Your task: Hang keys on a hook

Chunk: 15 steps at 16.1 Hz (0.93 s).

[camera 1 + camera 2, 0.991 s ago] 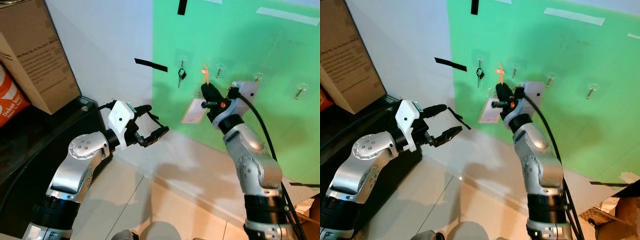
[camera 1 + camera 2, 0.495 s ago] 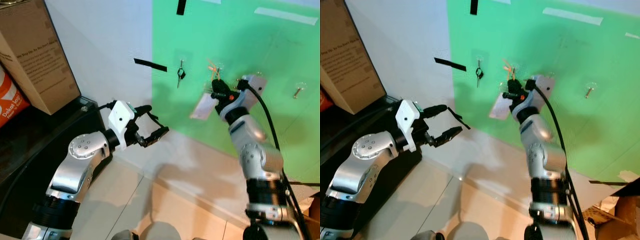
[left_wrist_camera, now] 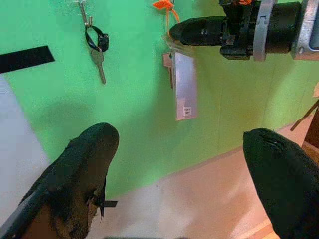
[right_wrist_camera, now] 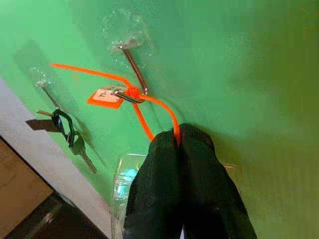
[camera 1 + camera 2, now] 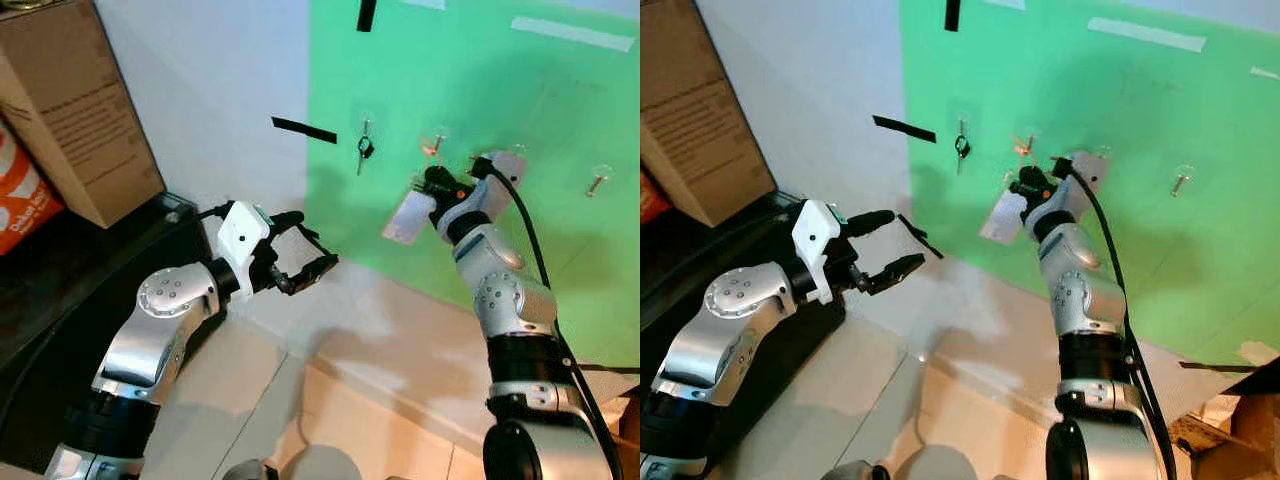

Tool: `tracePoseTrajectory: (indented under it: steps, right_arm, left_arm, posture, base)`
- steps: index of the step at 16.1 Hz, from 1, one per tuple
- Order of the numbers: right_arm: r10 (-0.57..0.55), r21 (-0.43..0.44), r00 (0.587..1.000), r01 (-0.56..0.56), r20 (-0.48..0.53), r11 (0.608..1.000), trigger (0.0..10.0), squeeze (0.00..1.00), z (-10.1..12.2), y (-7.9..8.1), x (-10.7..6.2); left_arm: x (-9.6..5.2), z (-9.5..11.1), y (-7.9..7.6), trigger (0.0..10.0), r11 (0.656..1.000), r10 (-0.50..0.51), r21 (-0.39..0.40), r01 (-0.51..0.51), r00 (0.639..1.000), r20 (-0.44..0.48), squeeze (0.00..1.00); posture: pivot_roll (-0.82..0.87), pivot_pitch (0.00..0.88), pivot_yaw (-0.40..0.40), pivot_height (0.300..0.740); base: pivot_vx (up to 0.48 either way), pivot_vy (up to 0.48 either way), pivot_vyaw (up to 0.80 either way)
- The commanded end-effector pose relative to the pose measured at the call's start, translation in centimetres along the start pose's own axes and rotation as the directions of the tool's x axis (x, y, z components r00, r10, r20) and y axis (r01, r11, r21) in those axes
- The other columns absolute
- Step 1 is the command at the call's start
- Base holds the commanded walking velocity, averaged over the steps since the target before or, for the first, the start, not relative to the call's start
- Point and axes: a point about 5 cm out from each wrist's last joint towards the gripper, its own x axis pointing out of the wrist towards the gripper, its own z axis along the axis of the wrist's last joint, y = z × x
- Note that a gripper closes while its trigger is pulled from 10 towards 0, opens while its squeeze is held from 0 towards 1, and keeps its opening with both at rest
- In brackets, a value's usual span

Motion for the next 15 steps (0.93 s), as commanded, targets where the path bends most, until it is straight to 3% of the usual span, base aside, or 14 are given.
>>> tracePoseTrajectory:
  steps: [1,11,12,13,15]
  right_arm:
    - [-0.073,0.021,0.997,0.073,0.012,0.997,10.0,0.0,0.2,-1.5,-0.2]
    - [-0.037,-0.023,0.999,0.037,-0.015,0.999,10.0,0.0,-0.8,-0.9,-0.2]
    - [-0.039,-0.044,0.999,0.039,-0.004,0.998,10.0,0.65,-0.7,-0.9,-0.2]
    - [-0.002,-0.017,1.0,0.003,0.016,1.0,10.0,1.0,-0.5,-0.6,-0.2]
    - [0.002,-0.036,0.999,0.0,0.049,0.999,10.0,1.0,-0.3,-0.6,-0.3]
  left_arm:
    - [0.0,0.5,0.1,10.0,1.0,-0.005,0.023,0.005,1.0,0.0,0.0]
    - [0.3,0.6,0.2,10.0,0.999,-0.003,0.035,0.003,1.0,0.006,0.0]
    - [0.3,0.6,0.3,10.0,0.999,-0.001,0.036,0.001,1.0,0.007,0.0]
    - [0.3,0.7,0.3,10.0,0.999,0.0,0.037,-0.001,1.0,0.009,0.0]
    - [0.3,0.7,0.3,10.0,0.999,0.002,0.037,-0.002,1.0,0.011,0.0]
  posture:
    - [-0.05,0.0,0.008,0.74]
    - [-0.06,0.0,0.017,0.74]
    - [-0.05,0.0,0.012,0.74]
    - [-0.05,0.0,0.012,0.74]
    - [-0.05,0.0,0.01,0.74]
  base:
    - [0.0,0.0,0.0]
    - [0.0,0.0,0.0]
    - [0.0,0.0,0.0]
    - [0.0,0.0,0.0]
    - [0.0,0.0,0.0]
